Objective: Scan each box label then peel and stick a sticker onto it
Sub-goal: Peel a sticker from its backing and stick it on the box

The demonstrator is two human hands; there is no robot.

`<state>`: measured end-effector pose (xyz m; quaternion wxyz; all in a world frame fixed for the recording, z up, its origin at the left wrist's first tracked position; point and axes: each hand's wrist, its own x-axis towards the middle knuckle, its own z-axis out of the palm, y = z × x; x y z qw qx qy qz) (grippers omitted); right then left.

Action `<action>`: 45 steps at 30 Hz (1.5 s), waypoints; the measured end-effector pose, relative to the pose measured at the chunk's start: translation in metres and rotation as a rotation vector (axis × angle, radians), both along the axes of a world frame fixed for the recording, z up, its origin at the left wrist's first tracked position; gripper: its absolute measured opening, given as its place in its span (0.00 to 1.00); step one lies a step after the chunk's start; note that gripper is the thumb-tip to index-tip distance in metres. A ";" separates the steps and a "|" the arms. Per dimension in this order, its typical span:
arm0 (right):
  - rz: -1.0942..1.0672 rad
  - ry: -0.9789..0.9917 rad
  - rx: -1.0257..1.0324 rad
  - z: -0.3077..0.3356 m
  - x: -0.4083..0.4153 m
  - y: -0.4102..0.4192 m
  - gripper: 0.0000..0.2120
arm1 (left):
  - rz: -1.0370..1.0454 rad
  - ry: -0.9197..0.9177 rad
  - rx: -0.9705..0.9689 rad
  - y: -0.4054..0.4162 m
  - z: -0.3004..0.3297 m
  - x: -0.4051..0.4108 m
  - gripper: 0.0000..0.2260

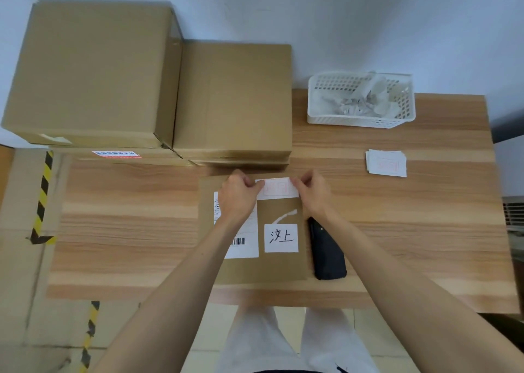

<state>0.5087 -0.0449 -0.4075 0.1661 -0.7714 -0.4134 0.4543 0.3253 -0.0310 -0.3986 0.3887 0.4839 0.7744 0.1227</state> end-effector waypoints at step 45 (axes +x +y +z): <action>-0.102 0.361 0.031 -0.003 -0.023 -0.133 0.29 | 0.025 -0.515 -0.048 -0.126 0.002 -0.116 0.33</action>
